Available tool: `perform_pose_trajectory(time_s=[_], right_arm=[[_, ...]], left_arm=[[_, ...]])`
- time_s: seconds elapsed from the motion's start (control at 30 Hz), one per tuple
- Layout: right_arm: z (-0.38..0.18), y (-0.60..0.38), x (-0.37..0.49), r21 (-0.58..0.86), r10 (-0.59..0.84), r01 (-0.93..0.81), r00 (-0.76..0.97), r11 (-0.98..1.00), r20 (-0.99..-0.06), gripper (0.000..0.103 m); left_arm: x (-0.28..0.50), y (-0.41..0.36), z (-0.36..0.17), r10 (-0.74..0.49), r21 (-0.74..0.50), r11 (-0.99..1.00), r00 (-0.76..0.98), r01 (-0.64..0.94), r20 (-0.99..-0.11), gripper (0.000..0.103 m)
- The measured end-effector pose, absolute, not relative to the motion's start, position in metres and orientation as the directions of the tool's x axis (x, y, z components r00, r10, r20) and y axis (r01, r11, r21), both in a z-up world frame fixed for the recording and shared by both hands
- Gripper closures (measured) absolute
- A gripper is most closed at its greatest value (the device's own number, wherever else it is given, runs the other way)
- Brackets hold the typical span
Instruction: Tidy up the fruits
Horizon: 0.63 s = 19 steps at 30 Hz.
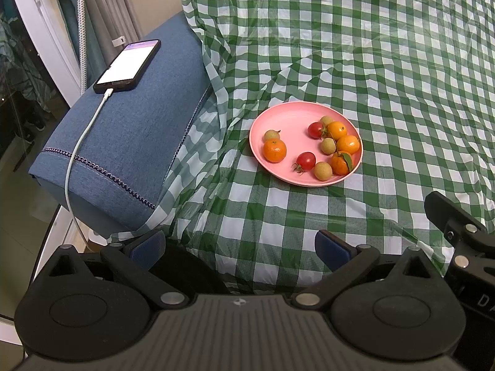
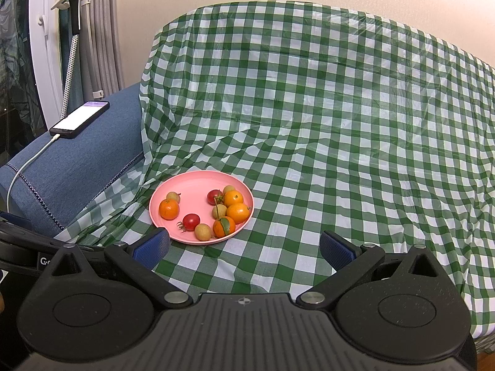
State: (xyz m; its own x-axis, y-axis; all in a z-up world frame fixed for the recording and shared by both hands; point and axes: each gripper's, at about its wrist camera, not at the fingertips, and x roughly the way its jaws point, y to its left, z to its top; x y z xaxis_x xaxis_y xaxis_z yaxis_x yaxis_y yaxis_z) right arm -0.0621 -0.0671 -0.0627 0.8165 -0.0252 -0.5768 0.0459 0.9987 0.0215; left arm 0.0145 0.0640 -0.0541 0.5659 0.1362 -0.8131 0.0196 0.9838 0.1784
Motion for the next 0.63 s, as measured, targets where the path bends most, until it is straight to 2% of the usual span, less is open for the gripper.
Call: perform_pose_trajectory(time_s=[0.63], right_arm=[[-0.0626,-0.0675,-0.0627,0.025,-0.022,0.045,0.820,0.999,-0.572,0.001]], left_arm=[[0.0144,0.0678,-0.0516,0.163,0.206,0.979,0.592,0.005,-0.789,0.000]])
